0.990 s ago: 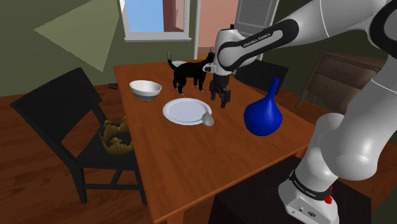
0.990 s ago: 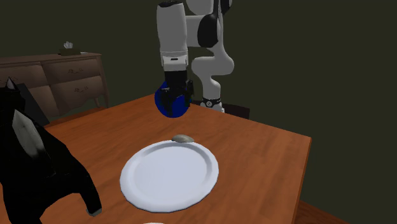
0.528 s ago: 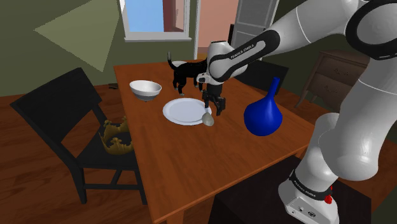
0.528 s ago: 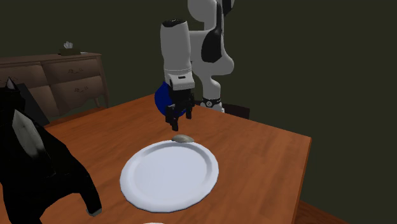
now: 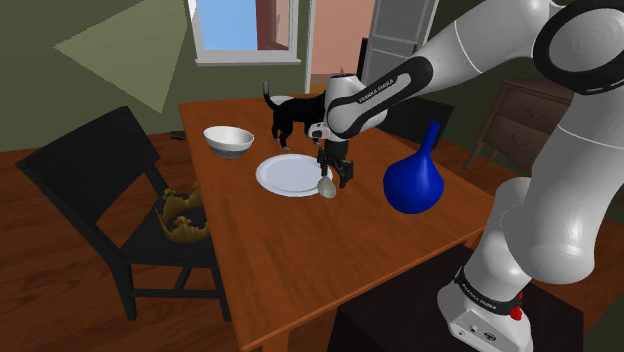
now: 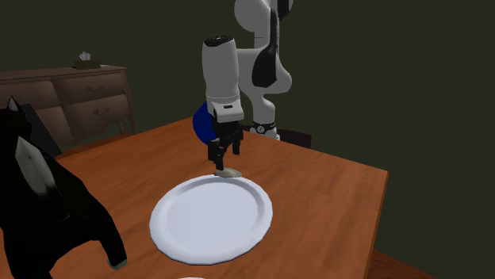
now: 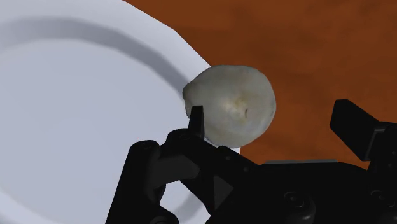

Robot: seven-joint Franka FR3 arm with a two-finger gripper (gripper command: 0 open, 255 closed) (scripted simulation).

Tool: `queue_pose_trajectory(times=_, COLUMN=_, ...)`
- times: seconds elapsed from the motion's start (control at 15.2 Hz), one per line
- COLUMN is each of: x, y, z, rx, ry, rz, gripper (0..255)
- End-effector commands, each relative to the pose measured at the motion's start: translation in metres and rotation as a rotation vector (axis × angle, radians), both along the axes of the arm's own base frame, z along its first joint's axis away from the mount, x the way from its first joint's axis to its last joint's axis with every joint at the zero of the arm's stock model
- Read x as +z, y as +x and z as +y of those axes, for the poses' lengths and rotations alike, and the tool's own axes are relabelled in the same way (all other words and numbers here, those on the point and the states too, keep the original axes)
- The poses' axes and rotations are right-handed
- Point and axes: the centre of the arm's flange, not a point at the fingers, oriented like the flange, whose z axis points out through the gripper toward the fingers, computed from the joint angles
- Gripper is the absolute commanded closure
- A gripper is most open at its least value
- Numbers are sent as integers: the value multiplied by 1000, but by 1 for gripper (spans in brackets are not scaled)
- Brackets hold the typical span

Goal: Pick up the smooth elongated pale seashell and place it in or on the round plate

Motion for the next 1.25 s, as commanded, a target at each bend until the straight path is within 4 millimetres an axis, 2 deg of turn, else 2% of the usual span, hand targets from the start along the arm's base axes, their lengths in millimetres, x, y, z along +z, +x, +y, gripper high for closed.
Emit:
queue_pose_trajectory(times=0.0, x=0, y=0, z=0, rx=0, ry=0, rz=0, gripper=0)
queue_pose_trajectory(times=0.13, x=0, y=0, z=0, rx=0, ry=0, rz=0, gripper=0)
queue_pose_trajectory(times=0.2, x=0, y=0, z=0, rx=0, ry=0, rz=0, gripper=255)
queue_pose_trajectory(times=0.79, x=-1, y=1, z=0, rx=0, ry=0, rz=-2, gripper=255)
queue_pose_trajectory(times=0.86, x=-1, y=1, z=0, rx=0, ry=0, rz=-2, gripper=0)
queue_pose_trajectory(times=0.92, x=0, y=1, z=0, rx=1, ry=1, rz=-2, gripper=255)
queue_pose_trajectory(times=0.99, x=0, y=1, z=0, rx=1, ry=1, rz=-2, gripper=0)
queue_pose_trajectory(times=1.06, x=-1, y=-20, z=32, rx=349, ry=-119, rz=-82, gripper=0)
queue_pose_trajectory(times=1.12, x=0, y=-10, z=16, rx=108, ry=-17, rz=-31, gripper=0)
queue_pose_trajectory(times=1.19, x=0, y=-10, z=16, rx=108, ry=-17, rz=-31, gripper=0)
